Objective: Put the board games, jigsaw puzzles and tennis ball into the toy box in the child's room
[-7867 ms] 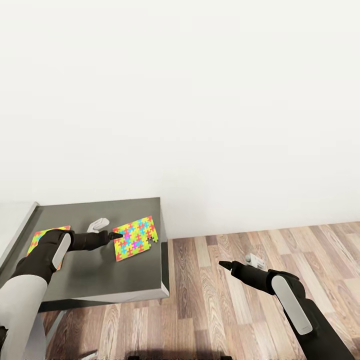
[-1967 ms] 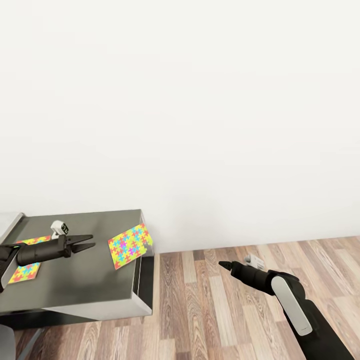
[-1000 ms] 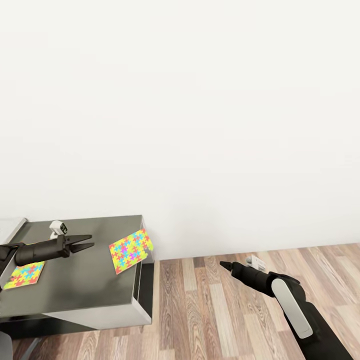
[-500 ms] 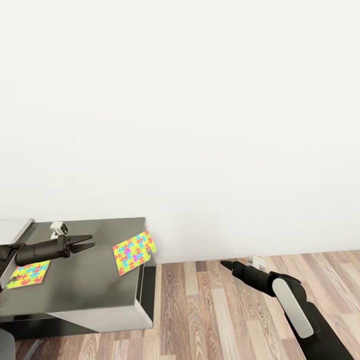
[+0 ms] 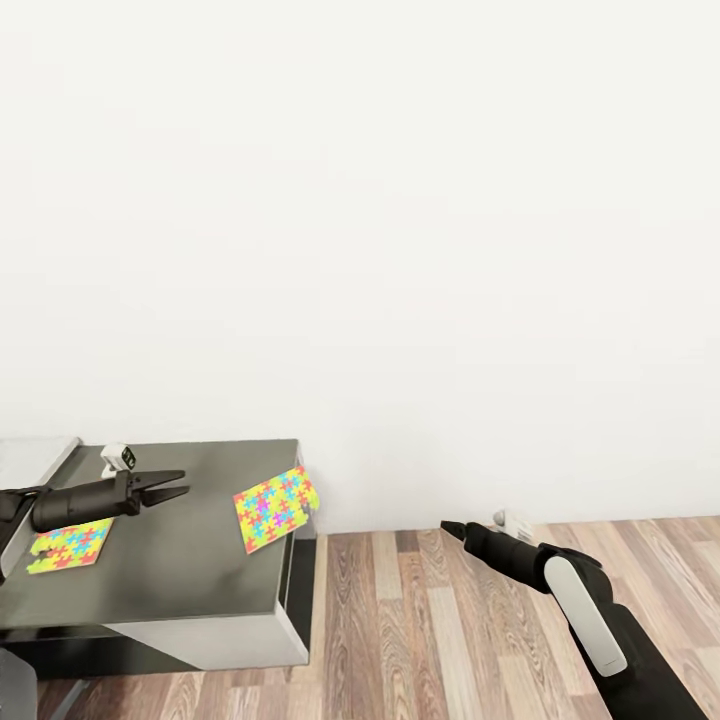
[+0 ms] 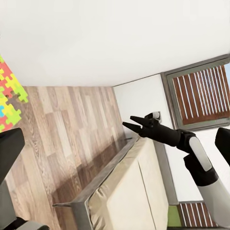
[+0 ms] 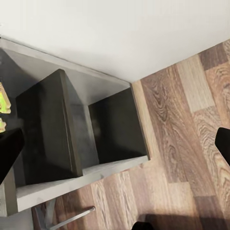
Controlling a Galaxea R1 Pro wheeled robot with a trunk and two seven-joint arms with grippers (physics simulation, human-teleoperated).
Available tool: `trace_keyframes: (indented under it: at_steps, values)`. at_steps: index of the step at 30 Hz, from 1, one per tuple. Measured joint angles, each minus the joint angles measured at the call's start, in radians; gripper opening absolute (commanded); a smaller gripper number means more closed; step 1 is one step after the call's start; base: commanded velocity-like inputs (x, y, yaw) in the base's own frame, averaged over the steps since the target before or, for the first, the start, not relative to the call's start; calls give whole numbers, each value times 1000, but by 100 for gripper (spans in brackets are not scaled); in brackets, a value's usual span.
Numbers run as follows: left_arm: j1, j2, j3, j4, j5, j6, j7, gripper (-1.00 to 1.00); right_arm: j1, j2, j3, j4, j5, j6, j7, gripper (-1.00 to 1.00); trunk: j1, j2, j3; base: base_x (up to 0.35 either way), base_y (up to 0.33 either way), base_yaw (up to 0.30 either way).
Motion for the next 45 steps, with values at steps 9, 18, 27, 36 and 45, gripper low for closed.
trace_keyframes:
  at_steps: [9, 18, 27, 36, 45]
  values:
    - [1, 4, 1, 0, 1, 0, 0, 100, 0, 0, 0, -1, -4, 1, 1, 100, 0, 0, 15, 0, 0, 86]
    - [2, 6, 2, 0, -1, 0, 0, 100, 0, 0, 1, 0, -5, 0, 0, 100, 0, 0, 29, 0, 0, 93]
    - [2, 3, 0, 0, 0, 1, 0, 100, 0, 0, 2, 1, -5, 0, 0, 100, 0, 0, 44, 0, 0, 100]
    - [1, 2, -1, 0, -1, 1, 0, 100, 0, 0, 1, 7, -5, -1, 0, 100, 0, 0, 59, 0, 0, -27]
    - [1, 1, -1, 0, -1, 1, 0, 100, 0, 1, 4, 10, -2, -5, 0, 100, 0, 0, 73, 0, 0, -128]
